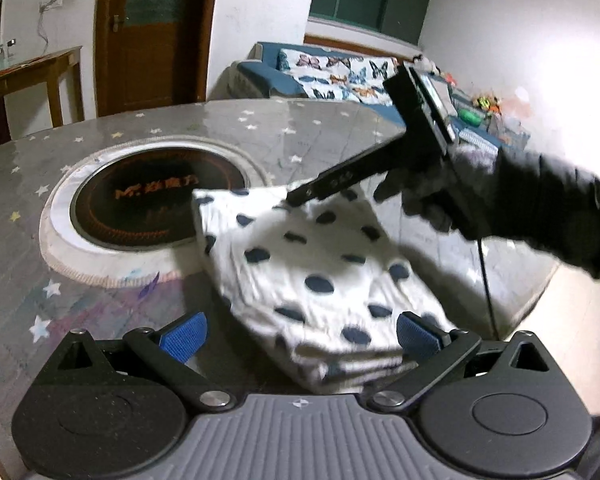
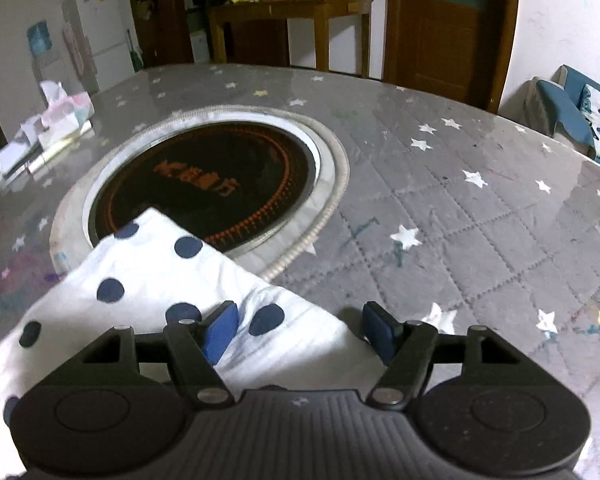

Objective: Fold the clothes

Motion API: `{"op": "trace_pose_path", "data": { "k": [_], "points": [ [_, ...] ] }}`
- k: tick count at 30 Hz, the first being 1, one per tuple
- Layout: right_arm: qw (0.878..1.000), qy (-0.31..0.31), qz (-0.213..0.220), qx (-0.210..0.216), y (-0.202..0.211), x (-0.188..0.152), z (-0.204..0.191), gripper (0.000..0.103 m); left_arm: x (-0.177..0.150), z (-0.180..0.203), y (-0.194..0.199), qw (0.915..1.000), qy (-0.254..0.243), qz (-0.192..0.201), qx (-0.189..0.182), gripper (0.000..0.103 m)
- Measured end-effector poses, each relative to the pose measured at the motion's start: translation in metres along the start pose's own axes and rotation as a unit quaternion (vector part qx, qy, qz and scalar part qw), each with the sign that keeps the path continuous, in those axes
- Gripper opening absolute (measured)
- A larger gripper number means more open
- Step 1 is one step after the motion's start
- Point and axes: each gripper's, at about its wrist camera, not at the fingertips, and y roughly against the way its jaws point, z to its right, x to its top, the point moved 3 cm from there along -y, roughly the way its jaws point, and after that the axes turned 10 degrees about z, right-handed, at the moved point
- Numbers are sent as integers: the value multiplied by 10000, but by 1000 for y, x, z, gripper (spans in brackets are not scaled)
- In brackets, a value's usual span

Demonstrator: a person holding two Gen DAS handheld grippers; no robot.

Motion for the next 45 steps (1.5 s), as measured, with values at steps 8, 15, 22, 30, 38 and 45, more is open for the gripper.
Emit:
{"op": "trace_pose_path", "data": {
  "k": [8,15,22,30,38,45],
  "points": [
    [9988,180,-257,-363,16,-6,7,71,-18,-3,-8,9992,-202,-335,-23,103],
    [9960,151,-391,-789,41,-25,20,75,-28,-6,-21,9980,-358,-503,99,103],
    [9933,-125,-356,-1092,72,-50,31,76,-32,-14,-32,9972,-384,-555,320,103],
    [9875,-454,-245,-1488,105,-78,38,82,-29,-29,-48,9961,-416,-474,620,103],
    [9814,-732,-68,-1776,127,-98,35,85,-15,-44,-64,9937,-535,-191,962,103],
    [9773,-984,24,-1877,142,-110,33,86,8,-59,-92,9891,-712,47,1286,103]
  ]
}}
